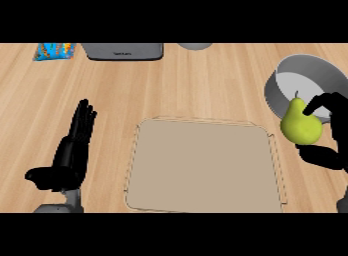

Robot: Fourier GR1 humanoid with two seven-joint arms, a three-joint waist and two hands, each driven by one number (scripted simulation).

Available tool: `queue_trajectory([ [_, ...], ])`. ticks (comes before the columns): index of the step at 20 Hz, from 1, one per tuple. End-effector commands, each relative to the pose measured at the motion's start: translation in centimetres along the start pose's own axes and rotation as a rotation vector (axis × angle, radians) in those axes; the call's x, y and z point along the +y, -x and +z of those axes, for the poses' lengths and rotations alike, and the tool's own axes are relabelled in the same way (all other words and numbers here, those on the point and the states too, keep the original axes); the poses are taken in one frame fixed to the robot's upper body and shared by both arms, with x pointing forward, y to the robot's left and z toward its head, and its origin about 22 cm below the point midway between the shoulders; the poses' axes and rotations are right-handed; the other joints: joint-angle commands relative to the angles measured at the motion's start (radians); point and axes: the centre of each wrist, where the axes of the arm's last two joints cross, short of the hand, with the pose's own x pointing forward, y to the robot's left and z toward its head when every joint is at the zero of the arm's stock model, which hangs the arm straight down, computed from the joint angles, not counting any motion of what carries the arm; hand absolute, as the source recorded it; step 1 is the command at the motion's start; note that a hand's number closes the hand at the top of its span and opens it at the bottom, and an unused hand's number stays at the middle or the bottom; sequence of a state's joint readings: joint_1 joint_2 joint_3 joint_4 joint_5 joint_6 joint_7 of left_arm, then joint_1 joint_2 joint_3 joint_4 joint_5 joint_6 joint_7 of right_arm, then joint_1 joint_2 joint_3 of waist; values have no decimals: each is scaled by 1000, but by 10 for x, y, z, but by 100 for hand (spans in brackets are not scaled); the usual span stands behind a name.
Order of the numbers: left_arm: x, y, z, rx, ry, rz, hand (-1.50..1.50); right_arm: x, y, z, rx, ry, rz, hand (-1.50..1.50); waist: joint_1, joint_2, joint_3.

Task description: Pick the pear from the tray and place it in the pot

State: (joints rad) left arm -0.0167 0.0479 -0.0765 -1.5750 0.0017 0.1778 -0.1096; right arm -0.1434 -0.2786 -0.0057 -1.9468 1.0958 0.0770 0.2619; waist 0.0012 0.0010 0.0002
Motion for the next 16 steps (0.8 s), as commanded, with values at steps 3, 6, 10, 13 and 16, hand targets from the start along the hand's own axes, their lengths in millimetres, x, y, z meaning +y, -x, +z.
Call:
queue_trajectory([
  [3, 9, -3, -5, 3, 11, 5, 0, -7, 68, -52, 70, 26, 13, 150, 7, 1, 0],
  [6, 8, 0, 1, 4, 4, 17, 0, 11, 96, -39, 71, -16, 9, 150, 1, 0, 0],
  [10, 11, 3, 9, -10, 4, 2, 0, 5, 114, -77, 91, -116, -13, 150, 9, 1, 0],
  [13, 9, -13, 5, -8, 16, 16, 0, 43, 144, -65, 83, -181, 2, 150, 12, 2, 1],
  [16, 10, 2, -2, -8, 23, 8, 0, 55, 157, -82, 113, -240, 1, 150, 16, 5, 0],
])
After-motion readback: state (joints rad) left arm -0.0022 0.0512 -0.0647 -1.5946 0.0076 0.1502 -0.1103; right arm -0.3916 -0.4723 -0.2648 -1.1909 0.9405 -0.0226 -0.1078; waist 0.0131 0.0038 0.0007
